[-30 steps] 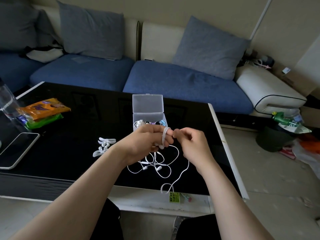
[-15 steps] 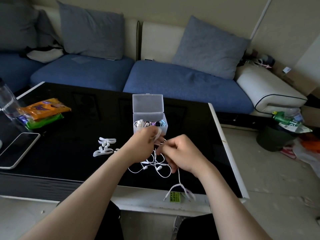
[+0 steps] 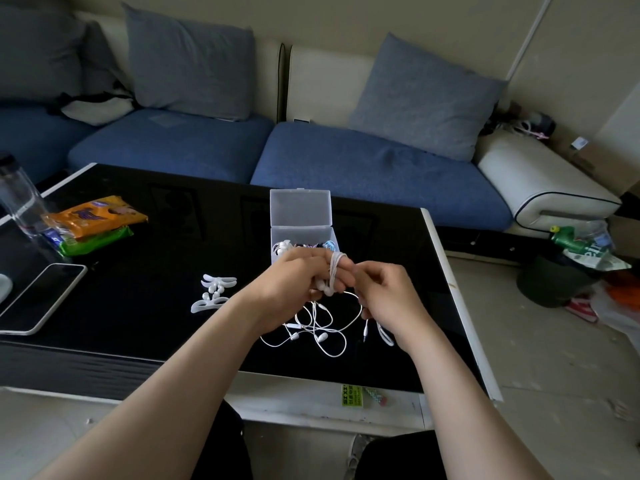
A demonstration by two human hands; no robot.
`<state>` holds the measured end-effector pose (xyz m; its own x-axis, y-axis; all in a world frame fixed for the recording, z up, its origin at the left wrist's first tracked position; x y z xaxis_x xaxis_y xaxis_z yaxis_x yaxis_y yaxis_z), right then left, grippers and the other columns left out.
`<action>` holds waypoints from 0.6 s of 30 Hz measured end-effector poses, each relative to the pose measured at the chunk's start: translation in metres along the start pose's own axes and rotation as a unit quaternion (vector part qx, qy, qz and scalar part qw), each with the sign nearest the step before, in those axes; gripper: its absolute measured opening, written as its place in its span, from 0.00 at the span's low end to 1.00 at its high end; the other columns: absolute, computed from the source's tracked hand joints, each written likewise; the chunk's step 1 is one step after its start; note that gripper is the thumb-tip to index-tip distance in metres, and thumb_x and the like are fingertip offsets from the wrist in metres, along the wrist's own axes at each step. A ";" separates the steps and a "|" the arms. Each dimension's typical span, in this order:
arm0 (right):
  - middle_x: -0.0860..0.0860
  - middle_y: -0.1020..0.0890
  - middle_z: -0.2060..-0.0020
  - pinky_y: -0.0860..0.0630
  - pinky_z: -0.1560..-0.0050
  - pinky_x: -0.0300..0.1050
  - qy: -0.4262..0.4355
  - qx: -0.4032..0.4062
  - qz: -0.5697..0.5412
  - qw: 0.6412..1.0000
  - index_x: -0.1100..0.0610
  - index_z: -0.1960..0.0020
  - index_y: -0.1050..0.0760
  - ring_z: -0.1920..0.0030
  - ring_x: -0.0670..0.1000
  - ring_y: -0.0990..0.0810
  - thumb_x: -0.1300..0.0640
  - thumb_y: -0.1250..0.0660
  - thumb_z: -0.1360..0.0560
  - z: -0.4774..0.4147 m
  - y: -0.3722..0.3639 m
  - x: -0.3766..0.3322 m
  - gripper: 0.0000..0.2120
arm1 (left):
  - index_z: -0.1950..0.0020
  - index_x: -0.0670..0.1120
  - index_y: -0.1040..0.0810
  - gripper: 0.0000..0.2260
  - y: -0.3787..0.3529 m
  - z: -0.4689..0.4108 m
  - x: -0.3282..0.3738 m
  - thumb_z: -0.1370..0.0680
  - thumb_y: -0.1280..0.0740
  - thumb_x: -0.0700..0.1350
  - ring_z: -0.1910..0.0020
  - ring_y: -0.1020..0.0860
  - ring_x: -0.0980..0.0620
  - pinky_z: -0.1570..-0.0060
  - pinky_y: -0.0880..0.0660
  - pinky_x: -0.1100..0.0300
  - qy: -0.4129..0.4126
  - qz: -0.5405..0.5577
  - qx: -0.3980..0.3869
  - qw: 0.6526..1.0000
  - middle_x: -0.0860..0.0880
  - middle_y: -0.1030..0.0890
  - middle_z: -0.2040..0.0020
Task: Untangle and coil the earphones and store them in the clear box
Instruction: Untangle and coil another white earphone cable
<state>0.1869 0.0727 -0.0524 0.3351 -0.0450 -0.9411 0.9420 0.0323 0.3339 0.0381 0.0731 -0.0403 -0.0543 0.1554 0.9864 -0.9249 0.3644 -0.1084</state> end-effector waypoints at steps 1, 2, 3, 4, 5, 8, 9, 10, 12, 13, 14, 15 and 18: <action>0.51 0.26 0.69 0.26 0.70 0.42 -0.013 -0.011 -0.004 1.000 0.54 0.53 0.14 0.68 0.49 0.28 0.53 0.34 0.15 0.001 -0.002 0.001 0.13 | 0.42 0.37 0.17 0.17 0.003 0.001 0.002 0.22 0.43 0.31 0.53 0.23 0.45 0.52 0.33 0.52 -0.005 0.014 0.016 1.000 0.42 0.14 0.51; 0.51 0.26 0.68 0.25 0.70 0.42 -0.025 -0.023 -0.003 0.999 0.55 0.52 0.14 0.69 0.49 0.28 0.54 0.35 0.15 0.003 -0.005 0.003 0.12 | 0.41 0.38 0.18 0.16 0.006 0.001 0.005 0.20 0.43 0.31 0.52 0.21 0.46 0.52 0.33 0.54 -0.011 0.027 0.032 0.999 0.42 0.13 0.49; 0.51 0.26 0.67 0.25 0.71 0.42 -0.034 -0.038 0.004 0.999 0.55 0.51 0.14 0.69 0.49 0.28 0.55 0.35 0.15 0.005 -0.008 0.004 0.12 | 0.41 0.39 0.18 0.15 0.010 0.001 0.007 0.18 0.42 0.33 0.51 0.19 0.48 0.54 0.32 0.57 -0.019 0.034 0.049 0.998 0.43 0.12 0.47; 0.51 0.25 0.67 0.25 0.71 0.43 -0.039 -0.055 0.015 0.998 0.55 0.51 0.14 0.70 0.49 0.28 0.56 0.36 0.15 0.007 -0.011 0.005 0.13 | 0.40 0.40 0.18 0.14 0.015 0.001 0.009 0.17 0.41 0.34 0.50 0.17 0.51 0.56 0.31 0.61 -0.026 0.029 0.067 0.997 0.44 0.12 0.46; 0.51 0.25 0.67 0.26 0.72 0.43 -0.042 -0.072 0.025 0.996 0.54 0.51 0.14 0.71 0.49 0.28 0.56 0.36 0.15 0.008 -0.015 0.005 0.13 | 0.40 0.41 0.18 0.13 0.020 0.001 0.010 0.17 0.40 0.34 0.51 0.16 0.54 0.57 0.29 0.63 -0.031 0.017 0.081 0.996 0.45 0.12 0.45; 0.52 0.24 0.67 0.29 0.72 0.44 -0.056 -0.124 0.043 0.990 0.54 0.53 0.13 0.72 0.49 0.29 0.56 0.35 0.16 0.014 -0.026 0.008 0.13 | 0.38 0.40 0.19 0.12 0.027 0.001 0.010 0.17 0.38 0.32 0.50 0.14 0.57 0.54 0.23 0.69 -0.052 -0.037 0.110 0.992 0.46 0.12 0.45; 0.52 0.24 0.67 0.29 0.73 0.44 -0.061 -0.146 0.046 0.986 0.54 0.52 0.13 0.72 0.49 0.30 0.56 0.34 0.16 0.016 -0.030 0.008 0.12 | 0.37 0.40 0.20 0.13 0.027 0.001 0.010 0.17 0.38 0.30 0.48 0.14 0.56 0.50 0.22 0.68 -0.062 -0.069 0.115 0.989 0.46 0.12 0.45; 0.52 0.24 0.68 0.28 0.73 0.43 -0.063 -0.170 0.048 0.982 0.55 0.51 0.13 0.73 0.49 0.30 0.56 0.33 0.16 0.018 -0.036 0.008 0.11 | 0.36 0.40 0.21 0.15 0.027 0.001 0.011 0.19 0.39 0.28 0.46 0.14 0.55 0.46 0.22 0.66 -0.071 -0.115 0.116 0.984 0.46 0.12 0.45; 0.52 0.24 0.68 0.27 0.74 0.43 -0.056 -0.209 0.038 0.976 0.56 0.50 0.13 0.74 0.49 0.30 0.57 0.33 0.15 0.023 -0.045 0.003 0.11 | 0.36 0.41 0.21 0.18 0.022 0.003 0.013 0.21 0.40 0.28 0.47 0.15 0.56 0.44 0.22 0.66 -0.088 -0.242 0.104 0.961 0.47 0.14 0.43; 0.53 0.25 0.69 0.27 0.75 0.43 -0.046 -0.215 0.029 0.975 0.54 0.53 0.13 0.74 0.49 0.30 0.58 0.33 0.15 0.024 -0.048 -0.001 0.12 | 0.39 0.45 0.21 0.16 0.017 0.004 0.011 0.22 0.39 0.31 0.47 0.17 0.55 0.44 0.20 0.62 -0.086 -0.307 0.085 0.944 0.49 0.15 0.44; 0.52 0.25 0.70 0.28 0.75 0.43 -0.030 -0.208 0.025 0.977 0.51 0.57 0.14 0.75 0.49 0.30 0.59 0.33 0.15 0.023 -0.048 -0.005 0.15 | 0.44 0.51 0.22 0.13 0.013 0.005 0.007 0.25 0.37 0.38 0.49 0.18 0.53 0.44 0.20 0.56 -0.074 -0.365 0.062 0.926 0.51 0.17 0.46; 0.52 0.24 0.72 0.29 0.75 0.44 -0.008 -0.182 0.034 0.983 0.50 0.61 0.14 0.75 0.49 0.30 0.60 0.33 0.16 0.021 -0.044 -0.009 0.17 | 0.51 0.56 0.25 0.09 0.010 0.006 0.002 0.28 0.38 0.44 0.51 0.20 0.50 0.45 0.20 0.49 -0.053 -0.416 0.041 0.907 0.53 0.18 0.50; 0.52 0.18 0.72 0.27 0.67 0.50 0.080 -0.045 0.114 0.989 0.51 0.62 0.13 0.70 0.49 0.25 0.56 0.31 0.26 0.010 -0.018 -0.019 0.09 | 0.56 0.54 0.24 0.08 0.004 0.006 -0.014 0.27 0.38 0.41 0.52 0.19 0.49 0.45 0.20 0.43 0.009 -0.472 -0.024 0.881 0.55 0.17 0.56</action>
<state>0.1633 0.0632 -0.0400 0.5244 0.1322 -0.8411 0.8351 0.1127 0.5384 0.0329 0.0669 -0.0541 0.7374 -0.2233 0.6374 -0.5373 0.3779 0.7540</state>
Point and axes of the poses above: each hand's wrist, its own z-axis away from the middle knuckle, its own y-axis out of the back of the hand, x = y × z, the point moved 9 cm from there along -z, towards the middle knuckle
